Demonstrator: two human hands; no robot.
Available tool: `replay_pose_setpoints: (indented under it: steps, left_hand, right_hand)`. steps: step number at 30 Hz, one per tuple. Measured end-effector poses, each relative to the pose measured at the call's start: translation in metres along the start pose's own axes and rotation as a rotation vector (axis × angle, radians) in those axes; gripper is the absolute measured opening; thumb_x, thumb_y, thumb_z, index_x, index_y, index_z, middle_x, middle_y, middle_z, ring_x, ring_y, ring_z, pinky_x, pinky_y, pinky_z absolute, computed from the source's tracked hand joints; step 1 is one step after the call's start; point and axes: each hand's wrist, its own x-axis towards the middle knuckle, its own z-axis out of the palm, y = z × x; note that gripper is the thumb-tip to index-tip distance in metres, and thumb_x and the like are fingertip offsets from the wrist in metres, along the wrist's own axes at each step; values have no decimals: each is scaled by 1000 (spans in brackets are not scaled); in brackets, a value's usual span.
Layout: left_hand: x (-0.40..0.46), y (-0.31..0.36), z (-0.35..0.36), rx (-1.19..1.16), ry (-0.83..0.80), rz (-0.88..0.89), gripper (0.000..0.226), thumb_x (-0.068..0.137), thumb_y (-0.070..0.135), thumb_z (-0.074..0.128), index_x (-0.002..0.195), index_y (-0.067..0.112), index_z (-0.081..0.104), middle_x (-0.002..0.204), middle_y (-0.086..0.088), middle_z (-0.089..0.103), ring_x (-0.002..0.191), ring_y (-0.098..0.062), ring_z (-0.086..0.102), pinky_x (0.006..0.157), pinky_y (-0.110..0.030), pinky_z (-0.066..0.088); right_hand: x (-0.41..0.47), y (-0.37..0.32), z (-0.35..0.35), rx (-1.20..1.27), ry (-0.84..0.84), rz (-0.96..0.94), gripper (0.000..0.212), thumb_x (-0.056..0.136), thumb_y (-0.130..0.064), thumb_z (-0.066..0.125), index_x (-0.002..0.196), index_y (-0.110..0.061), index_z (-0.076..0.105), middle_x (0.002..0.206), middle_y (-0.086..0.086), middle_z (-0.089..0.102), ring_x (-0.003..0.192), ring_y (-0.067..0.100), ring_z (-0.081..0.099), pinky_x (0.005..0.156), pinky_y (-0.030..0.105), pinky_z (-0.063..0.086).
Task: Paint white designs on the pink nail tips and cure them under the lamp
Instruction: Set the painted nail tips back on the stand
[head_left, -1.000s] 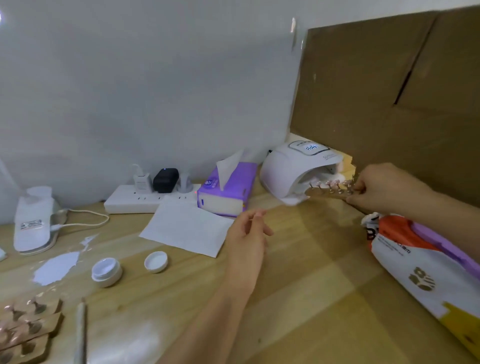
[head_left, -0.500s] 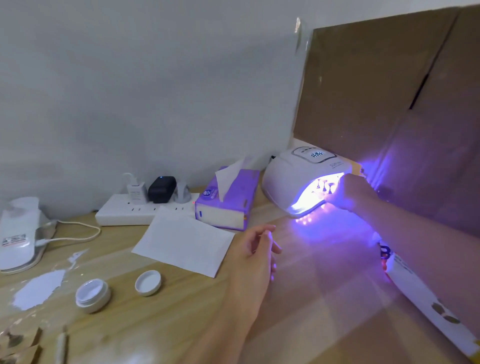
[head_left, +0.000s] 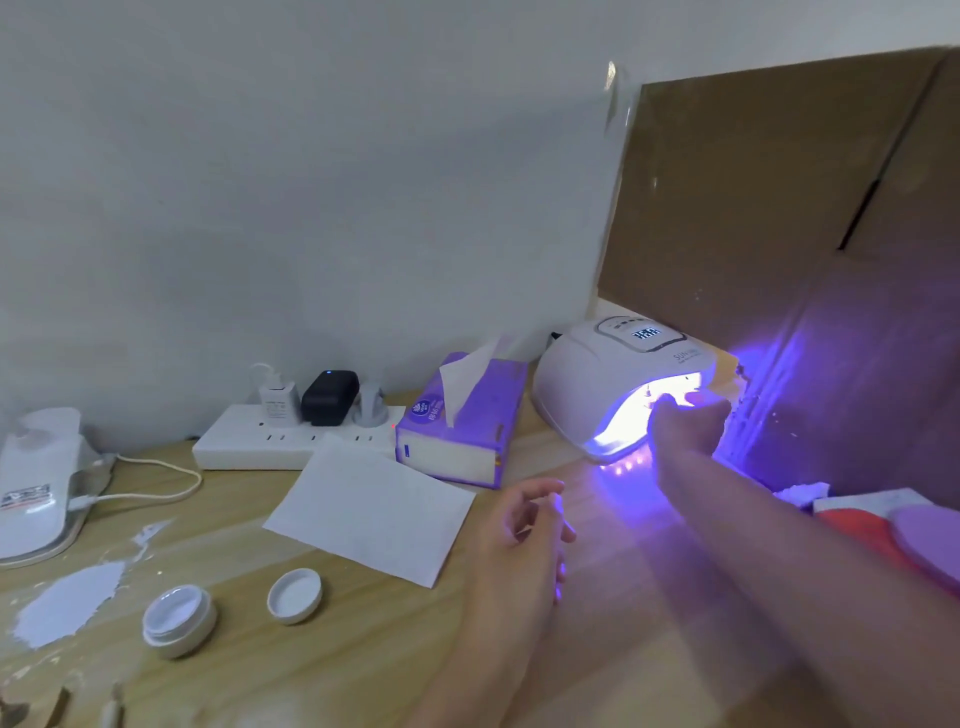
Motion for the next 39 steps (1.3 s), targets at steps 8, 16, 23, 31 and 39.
replay_pose_setpoints:
  steps: [8, 16, 23, 31, 39]
  left_hand:
    - [-2, 1, 0, 10, 8, 20, 21, 93, 8, 46, 88, 18, 63, 56, 6, 54, 35, -7, 37, 34, -17, 29]
    - [-3, 1, 0, 28, -5, 27, 24, 93, 4, 43, 88, 17, 63, 55, 6, 53, 37, -6, 37, 34, -17, 31]
    - [-3, 5, -2, -18, -24, -2, 20, 94, 7, 44, 89, 13, 62, 53, 8, 53, 36, -5, 37, 34, -17, 32]
    - [-8, 9, -4, 6, -25, -75, 27, 92, 14, 48, 66, 16, 57, 49, 6, 49, 35, -4, 36, 35, -16, 29]
    - [-50, 73, -47, 479, -457, 63, 13, 93, 22, 50, 86, 25, 60, 69, 13, 60, 52, -1, 51, 40, -13, 37]
  right_hand:
    - [10, -51, -14, -837, -198, -868, 39, 89, -10, 42, 126, -14, 54, 112, 16, 57, 104, 33, 50, 82, 38, 37]
    - [40, -72, 3, -1230, -469, -681, 45, 95, -9, 34, 134, -26, 45, 134, 13, 48, 118, 33, 47, 85, 33, 40]
    - [42, -80, 5, -1221, -540, -604, 44, 96, -11, 31, 138, -22, 41, 144, 13, 38, 128, 29, 39, 99, 35, 35]
    - [-3, -64, -16, -764, -543, -656, 51, 95, -23, 41, 144, -23, 25, 93, 10, 55, 107, 35, 55, 78, 32, 41]
    - [-122, -84, -9, -210, -539, -735, 14, 93, -22, 46, 82, -19, 54, 60, -6, 45, 49, 0, 42, 49, 14, 30]
